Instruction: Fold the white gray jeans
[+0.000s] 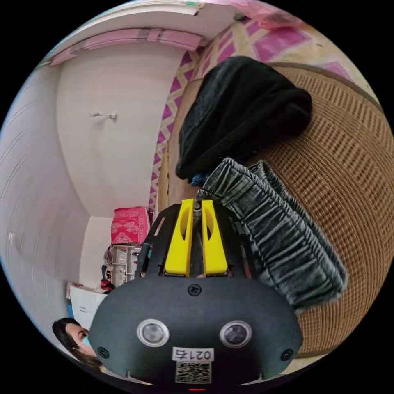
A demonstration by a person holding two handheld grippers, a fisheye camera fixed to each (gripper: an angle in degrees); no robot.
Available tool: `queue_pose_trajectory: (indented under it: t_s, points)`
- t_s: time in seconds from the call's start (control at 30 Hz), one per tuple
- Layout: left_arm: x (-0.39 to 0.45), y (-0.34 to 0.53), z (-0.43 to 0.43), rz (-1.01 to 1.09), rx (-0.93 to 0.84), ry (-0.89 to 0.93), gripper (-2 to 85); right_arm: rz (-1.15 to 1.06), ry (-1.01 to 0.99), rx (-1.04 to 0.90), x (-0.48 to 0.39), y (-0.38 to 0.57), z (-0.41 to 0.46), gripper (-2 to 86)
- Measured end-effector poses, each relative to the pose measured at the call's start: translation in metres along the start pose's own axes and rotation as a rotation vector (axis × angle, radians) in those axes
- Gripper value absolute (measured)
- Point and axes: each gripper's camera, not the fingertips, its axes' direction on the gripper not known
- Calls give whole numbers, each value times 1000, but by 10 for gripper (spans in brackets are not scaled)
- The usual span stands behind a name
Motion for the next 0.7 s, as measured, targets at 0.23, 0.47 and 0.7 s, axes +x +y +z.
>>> queue_pose_trajectory:
  t_s: [0.23, 0.47, 0.7]
  points:
    - [-35, 52, 112, 67, -7, 34, -9, -104, -70, -11, 3, -6, 3, 26]
    - [-73, 128, 173, 74, 8, 125, -6, -113, -49, -12, -1, -16, 14, 42]
    - [-123, 232, 162, 99, 204, 444, 52, -214, -283, -20, -42, 10, -36, 53]
